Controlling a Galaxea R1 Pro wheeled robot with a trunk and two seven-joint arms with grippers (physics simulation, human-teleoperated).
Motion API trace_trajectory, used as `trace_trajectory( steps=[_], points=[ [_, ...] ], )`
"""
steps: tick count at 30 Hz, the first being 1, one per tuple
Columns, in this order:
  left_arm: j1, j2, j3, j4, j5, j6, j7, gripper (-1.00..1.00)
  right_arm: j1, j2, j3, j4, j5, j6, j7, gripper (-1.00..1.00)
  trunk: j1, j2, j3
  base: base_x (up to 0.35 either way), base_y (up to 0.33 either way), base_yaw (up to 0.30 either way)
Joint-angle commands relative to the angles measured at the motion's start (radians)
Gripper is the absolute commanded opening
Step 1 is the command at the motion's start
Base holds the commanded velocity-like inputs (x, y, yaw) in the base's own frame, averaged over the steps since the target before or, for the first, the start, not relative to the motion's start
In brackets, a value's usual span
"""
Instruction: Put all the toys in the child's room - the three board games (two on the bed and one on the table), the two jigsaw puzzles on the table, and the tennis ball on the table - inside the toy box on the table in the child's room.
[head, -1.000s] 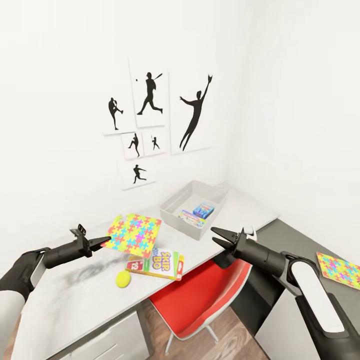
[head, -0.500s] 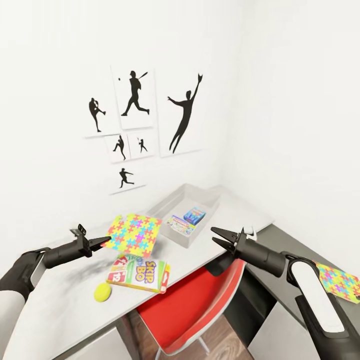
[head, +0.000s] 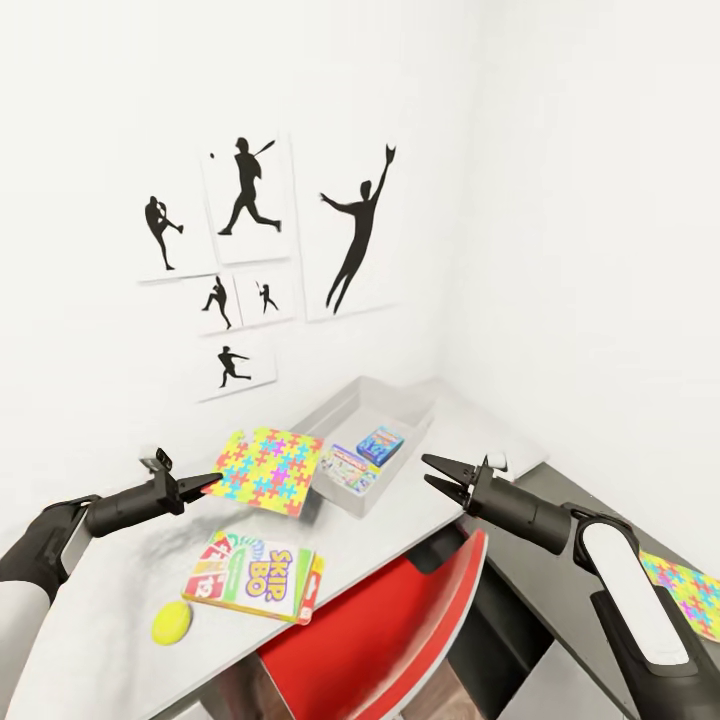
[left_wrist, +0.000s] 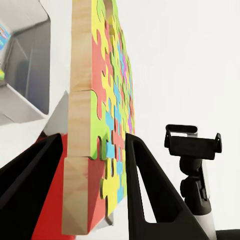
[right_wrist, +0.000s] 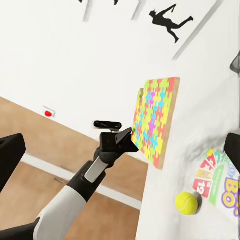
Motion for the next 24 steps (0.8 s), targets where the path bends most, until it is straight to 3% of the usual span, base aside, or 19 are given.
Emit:
trace_trajectory(
  steps=[1,15,24],
  points=[
    [-0.001,0.000,0.001,0.000,0.000,0.010,-0.004,-1.00,-0.001,-0.001,0.000,0.000,0.007,0.002,0.008,1.00,0.001,-0.002,-0.002,0.194,-0.076,0.000],
    [-0.001,-0.001,-0.001,0.000,0.000,0.009,-0.004,-1.00,-0.001,-0.001,0.000,0.000,0.007,0.001,0.009,1.00,0.001,-0.002,-0.002,0.179,-0.090,0.079],
    [-0.001,0.000,0.000,0.000,-0.001,0.009,-0.004,-1.00,-0.001,-0.001,0.000,0.000,0.007,0.002,0.009,1.00,0.001,-0.002,-0.002,0.040,-0.085,0.015]
  ],
)
